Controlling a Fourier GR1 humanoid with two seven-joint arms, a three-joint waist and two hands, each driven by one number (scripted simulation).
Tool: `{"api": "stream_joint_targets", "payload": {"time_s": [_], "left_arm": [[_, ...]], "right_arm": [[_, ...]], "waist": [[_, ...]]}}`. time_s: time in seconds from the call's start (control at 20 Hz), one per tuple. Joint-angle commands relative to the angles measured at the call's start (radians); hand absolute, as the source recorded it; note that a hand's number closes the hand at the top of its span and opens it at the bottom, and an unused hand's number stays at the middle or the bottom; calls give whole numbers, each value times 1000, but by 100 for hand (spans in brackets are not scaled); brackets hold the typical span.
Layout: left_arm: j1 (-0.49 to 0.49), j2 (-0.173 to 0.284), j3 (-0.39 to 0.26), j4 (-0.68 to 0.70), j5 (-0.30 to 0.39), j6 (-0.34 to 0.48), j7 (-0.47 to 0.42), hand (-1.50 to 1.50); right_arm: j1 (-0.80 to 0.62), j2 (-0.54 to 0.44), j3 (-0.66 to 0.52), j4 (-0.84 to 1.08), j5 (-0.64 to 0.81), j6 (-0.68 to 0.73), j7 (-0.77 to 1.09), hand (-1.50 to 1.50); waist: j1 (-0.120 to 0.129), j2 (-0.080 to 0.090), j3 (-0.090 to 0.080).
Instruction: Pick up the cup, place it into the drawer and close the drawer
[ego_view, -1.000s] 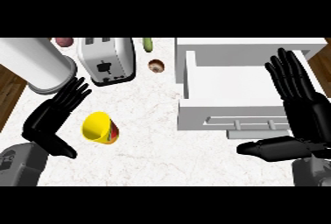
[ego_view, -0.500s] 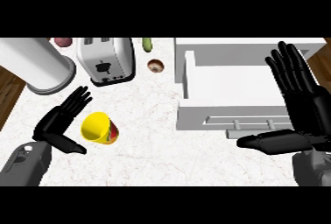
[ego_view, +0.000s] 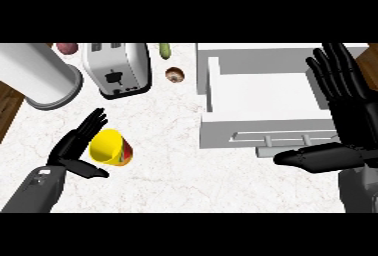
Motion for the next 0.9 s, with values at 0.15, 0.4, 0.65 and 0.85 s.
{"api": "stream_joint_targets", "payload": {"time_s": [0.15, 0.4, 0.65, 0.85], "left_arm": [[-19, 3, -3, 116, -22, -87, -199, -150], [-16, -44, -17, 141, -39, -35, -256, -150], [-55, -50, -28, 157, -53, -27, -269, -150], [-67, -35, -36, 178, -63, -57, -282, -150]], "right_arm": [[0, -29, -41, 6, -20, 16, -4, -150], [-22, -26, -34, -38, -50, 12, 63, -150], [-23, -10, -13, -13, -47, 17, 51, -150], [-19, -25, -34, -15, -37, 17, 35, -150]], "waist": [[-10, 5, -2], [-14, 4, -2], [-18, 7, -3], [-12, 5, -2]]}}
